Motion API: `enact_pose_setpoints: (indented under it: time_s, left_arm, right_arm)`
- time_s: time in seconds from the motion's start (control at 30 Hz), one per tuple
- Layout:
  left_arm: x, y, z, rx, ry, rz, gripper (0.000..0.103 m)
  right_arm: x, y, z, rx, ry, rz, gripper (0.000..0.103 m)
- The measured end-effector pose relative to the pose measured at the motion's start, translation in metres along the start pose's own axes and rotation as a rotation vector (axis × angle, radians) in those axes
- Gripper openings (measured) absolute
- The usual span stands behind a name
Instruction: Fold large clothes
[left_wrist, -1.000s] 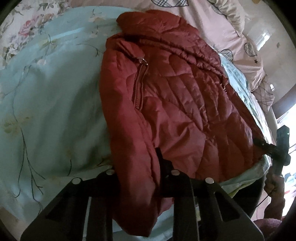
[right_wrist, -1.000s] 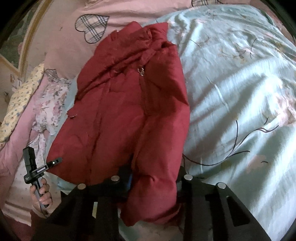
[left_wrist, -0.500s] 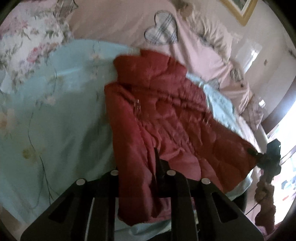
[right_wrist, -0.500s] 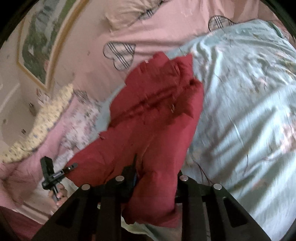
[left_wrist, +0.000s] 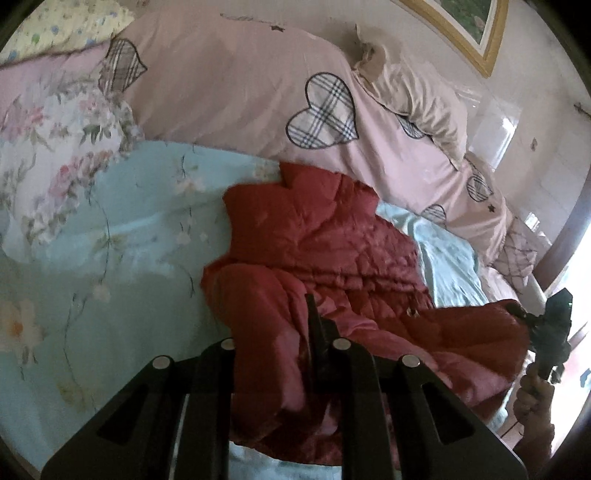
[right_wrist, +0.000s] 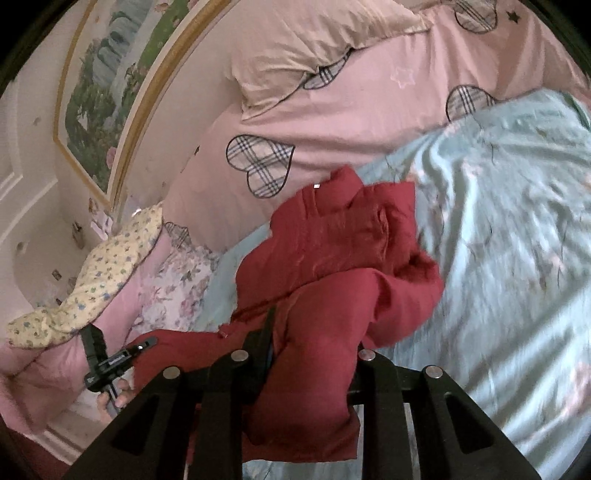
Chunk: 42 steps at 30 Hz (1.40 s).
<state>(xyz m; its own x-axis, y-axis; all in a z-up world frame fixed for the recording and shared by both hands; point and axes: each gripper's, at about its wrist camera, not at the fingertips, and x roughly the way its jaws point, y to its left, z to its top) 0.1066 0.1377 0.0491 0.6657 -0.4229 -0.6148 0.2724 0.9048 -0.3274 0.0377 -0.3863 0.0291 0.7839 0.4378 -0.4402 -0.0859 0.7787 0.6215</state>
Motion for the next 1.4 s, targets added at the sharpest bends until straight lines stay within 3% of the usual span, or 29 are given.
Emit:
enact_pose_setpoints:
  time_s: [0.53,0.9,1.4]
  left_arm:
    - [0.064,-0.014,0.06,0.012,-0.038,0.101,0.015]
    - [0.114,-0.004,0.09,-0.041,-0.045,0.153,0.016]
    - [0.212,0.01,0.134,-0.064,0.037,0.228,0.016]
  right_arm:
    - [0.065,-0.007,0.056,-0.07,-0.07,-0.107,0.024]
    - [0.103,-0.032,0.087,0.013,-0.125,-0.147,0.026]
    - [0.183,-0.065,0.128,0.022,-0.116,-0.277,0.026]
